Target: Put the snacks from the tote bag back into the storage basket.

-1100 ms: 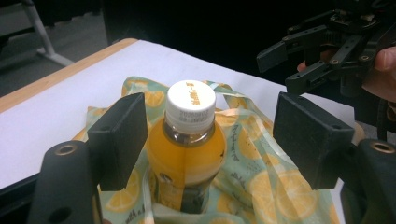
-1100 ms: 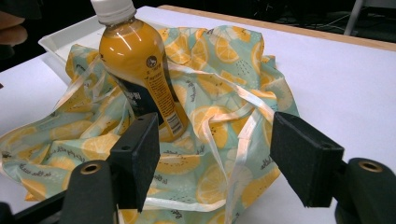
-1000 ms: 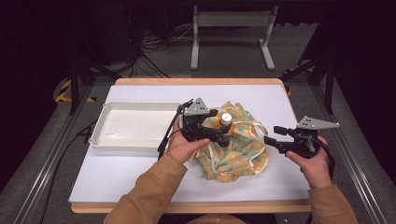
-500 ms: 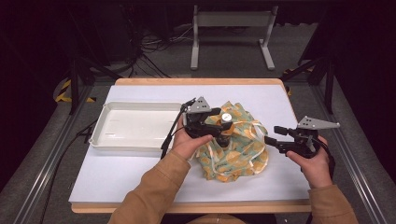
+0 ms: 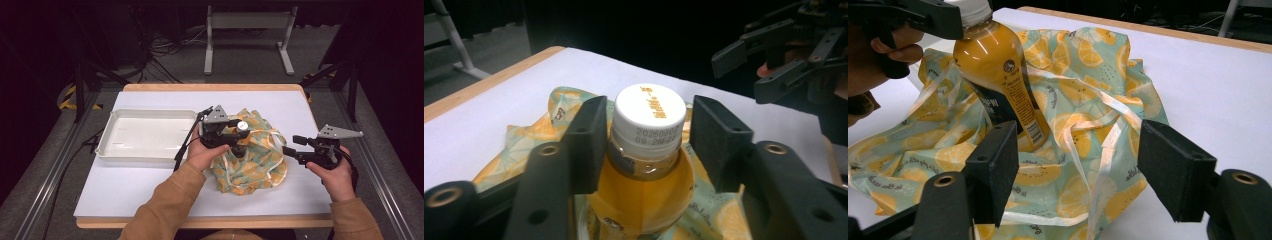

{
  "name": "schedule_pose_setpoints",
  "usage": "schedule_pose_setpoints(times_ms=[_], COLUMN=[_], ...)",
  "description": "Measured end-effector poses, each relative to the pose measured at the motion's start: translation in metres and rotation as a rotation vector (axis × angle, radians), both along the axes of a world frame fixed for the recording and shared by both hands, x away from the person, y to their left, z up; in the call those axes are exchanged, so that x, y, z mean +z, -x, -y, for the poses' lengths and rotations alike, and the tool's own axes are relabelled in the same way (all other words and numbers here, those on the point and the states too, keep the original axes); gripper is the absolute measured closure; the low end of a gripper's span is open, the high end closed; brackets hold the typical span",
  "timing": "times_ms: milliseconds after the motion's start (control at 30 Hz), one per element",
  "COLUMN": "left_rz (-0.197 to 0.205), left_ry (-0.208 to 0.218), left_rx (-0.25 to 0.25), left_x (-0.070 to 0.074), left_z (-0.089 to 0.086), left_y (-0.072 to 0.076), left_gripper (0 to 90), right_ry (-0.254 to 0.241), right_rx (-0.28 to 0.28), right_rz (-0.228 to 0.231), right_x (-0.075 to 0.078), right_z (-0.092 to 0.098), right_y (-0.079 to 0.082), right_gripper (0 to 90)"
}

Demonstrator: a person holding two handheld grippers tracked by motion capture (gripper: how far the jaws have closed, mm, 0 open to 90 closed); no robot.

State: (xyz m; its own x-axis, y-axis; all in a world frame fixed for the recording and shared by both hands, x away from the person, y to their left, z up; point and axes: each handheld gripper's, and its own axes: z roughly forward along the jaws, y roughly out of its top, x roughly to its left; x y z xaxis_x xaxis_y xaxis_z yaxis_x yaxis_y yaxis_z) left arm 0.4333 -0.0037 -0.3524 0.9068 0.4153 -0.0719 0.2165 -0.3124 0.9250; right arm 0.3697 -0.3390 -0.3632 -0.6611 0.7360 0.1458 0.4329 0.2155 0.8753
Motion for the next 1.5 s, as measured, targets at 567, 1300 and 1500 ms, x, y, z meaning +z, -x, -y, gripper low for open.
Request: schedule_pose_setpoints(times_ms=[567, 1300, 1500], left_rz=[0.010, 0.051, 0.044], left_ry=[0.003, 0.026, 0.032], left_rx=[-0.034, -0.063, -0.066], left_x=[0.006, 0.055, 0.067], left_z=[-0.003, -0.013, -0.014], left_y=[0.001, 0.012, 0.016], left_gripper=[58.6, 58.5, 58.6], right_ry=[-0.006, -0.007, 0.008], right_rx=[0.002, 0.015, 0.024], right_rz=[-0.008, -0.022, -0.034], right_x=[-0.001, -0.003, -0.005], right_z=[0.000, 0.000, -0.001], right_y=[-0.001, -0.002, -0.004], right_gripper=[33.4, 34.8, 35.5])
